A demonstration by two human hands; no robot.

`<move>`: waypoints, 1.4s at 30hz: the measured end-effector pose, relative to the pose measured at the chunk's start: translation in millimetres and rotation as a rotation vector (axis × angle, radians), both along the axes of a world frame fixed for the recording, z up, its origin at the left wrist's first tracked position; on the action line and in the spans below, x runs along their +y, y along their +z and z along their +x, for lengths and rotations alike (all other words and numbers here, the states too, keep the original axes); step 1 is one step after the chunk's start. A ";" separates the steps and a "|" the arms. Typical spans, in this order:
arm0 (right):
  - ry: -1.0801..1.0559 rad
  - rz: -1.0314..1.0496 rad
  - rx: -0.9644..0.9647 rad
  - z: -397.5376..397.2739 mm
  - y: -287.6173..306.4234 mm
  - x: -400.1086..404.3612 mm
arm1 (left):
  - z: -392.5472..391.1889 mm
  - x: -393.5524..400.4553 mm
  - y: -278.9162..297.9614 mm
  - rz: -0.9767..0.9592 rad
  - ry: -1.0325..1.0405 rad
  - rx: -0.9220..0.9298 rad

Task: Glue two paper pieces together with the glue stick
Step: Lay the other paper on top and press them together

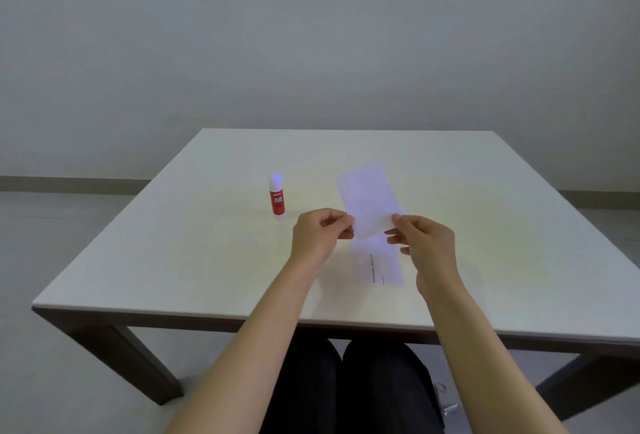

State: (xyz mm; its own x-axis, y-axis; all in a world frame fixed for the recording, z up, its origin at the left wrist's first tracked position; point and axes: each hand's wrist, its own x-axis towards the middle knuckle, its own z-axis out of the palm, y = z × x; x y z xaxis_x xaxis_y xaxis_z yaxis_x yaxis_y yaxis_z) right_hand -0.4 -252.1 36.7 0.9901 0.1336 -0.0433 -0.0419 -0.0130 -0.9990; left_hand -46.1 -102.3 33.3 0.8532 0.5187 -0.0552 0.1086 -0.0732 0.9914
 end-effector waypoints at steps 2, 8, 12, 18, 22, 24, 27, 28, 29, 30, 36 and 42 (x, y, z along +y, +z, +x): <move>0.087 -0.058 -0.012 1.4 -3.9 -7.0 | 1.3 1.2 0.4 0.003 0.013 0.010; 0.264 -0.159 0.083 14.8 -12.0 -32.8 | -0.5 -0.6 -5.5 0.011 -0.032 0.090; 0.231 -0.118 0.111 25.0 -14.9 -35.6 | -2.4 -2.0 -13.7 0.044 -0.081 0.130; 0.207 -0.287 0.091 25.2 -29.6 -33.7 | -4.5 0.9 -18.8 0.196 -0.145 0.223; 0.215 -0.448 0.004 25.2 -33.5 -30.3 | -2.7 3.9 -18.0 0.287 -0.164 0.287; 0.210 -0.512 -0.043 25.2 -33.9 -29.1 | -2.3 3.4 -17.6 0.318 -0.191 0.315; 0.206 -0.542 -0.080 24.8 -35.8 -28.9 | -1.5 2.0 -17.3 0.368 -0.204 0.339; 0.203 -0.544 -0.084 24.7 -36.8 -29.1 | -1.1 1.8 -17.4 0.379 -0.202 0.344; 0.199 -0.546 -0.088 24.4 -37.9 -29.4 | -0.5 1.9 -17.7 0.389 -0.199 0.350; 0.196 -0.549 -0.094 24.1 -38.8 -29.6 | 0.1 1.9 -18.1 0.400 -0.197 0.357; 0.203 -0.602 -0.137 24.0 -38.8 -28.1 | 1.4 1.9 -18.6 0.431 -0.198 0.378; 0.218 -0.639 -0.167 22.8 -37.6 -28.7 | 1.1 3.8 -18.8 0.426 -0.211 0.379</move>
State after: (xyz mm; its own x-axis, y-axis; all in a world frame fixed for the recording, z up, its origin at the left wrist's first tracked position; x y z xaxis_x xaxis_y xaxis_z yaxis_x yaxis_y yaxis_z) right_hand 22.3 -280.9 -0.9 0.9439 0.3290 -0.0288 0.1822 -0.5916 -0.7854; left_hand -45.1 -98.5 14.5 0.9014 0.3839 -0.2001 0.3884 -0.5130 0.7655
